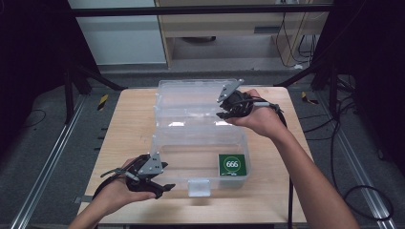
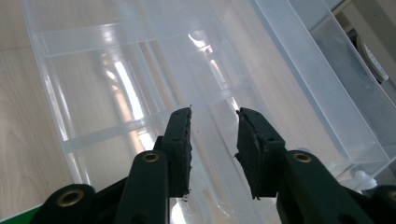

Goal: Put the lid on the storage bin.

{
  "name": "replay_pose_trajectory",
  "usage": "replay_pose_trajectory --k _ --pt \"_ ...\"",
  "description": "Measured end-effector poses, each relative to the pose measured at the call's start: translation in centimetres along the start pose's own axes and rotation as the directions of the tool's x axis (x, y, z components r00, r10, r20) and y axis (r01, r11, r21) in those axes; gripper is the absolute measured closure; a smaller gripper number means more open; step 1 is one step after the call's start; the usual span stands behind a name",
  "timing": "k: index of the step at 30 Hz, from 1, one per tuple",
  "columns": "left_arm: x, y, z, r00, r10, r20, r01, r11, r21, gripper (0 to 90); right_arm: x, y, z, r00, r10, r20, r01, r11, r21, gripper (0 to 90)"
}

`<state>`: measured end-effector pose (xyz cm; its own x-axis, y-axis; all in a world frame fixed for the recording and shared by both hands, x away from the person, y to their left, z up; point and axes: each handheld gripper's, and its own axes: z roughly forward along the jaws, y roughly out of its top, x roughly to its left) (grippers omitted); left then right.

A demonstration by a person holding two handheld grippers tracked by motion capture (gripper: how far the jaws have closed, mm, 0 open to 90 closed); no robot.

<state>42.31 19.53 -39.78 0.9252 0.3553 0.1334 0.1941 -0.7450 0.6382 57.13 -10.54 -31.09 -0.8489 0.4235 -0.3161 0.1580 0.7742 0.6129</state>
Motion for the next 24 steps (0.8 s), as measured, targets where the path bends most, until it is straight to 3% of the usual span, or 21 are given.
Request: replay_pose_trajectory --k 2,12,21,24 --pt "0.0 -0.2 0.6 0.9999 0.008 0.011 -0.008 0.9996 0.026 32.7 -0.1 0.0 0.3 0.9999 -0.007 -0.008 0.007 1.000 0.009 68.9" --pt "0.1 -0.6 1.5 0.9993 0.002 0.038 -0.003 0.9997 0.024 48.3 -0.2 0.4 1.0 0.9983 -0.050 -0.031 0.051 0.998 0.038 73.7" --pt "0.6 -1.2 1.7 0.9995 -0.005 0.031 0.004 0.9993 0.037 65.5 -0.2 0.6 1.0 0.9959 -0.083 -0.038 0.084 0.995 0.051 76.1" --pt "0.7 -1.4 1.9 0.9990 -0.007 0.044 0.006 0.9994 0.033 67.0 -0.3 0.6 1.0 0.9955 -0.086 -0.040 0.088 0.995 0.056 76.4"
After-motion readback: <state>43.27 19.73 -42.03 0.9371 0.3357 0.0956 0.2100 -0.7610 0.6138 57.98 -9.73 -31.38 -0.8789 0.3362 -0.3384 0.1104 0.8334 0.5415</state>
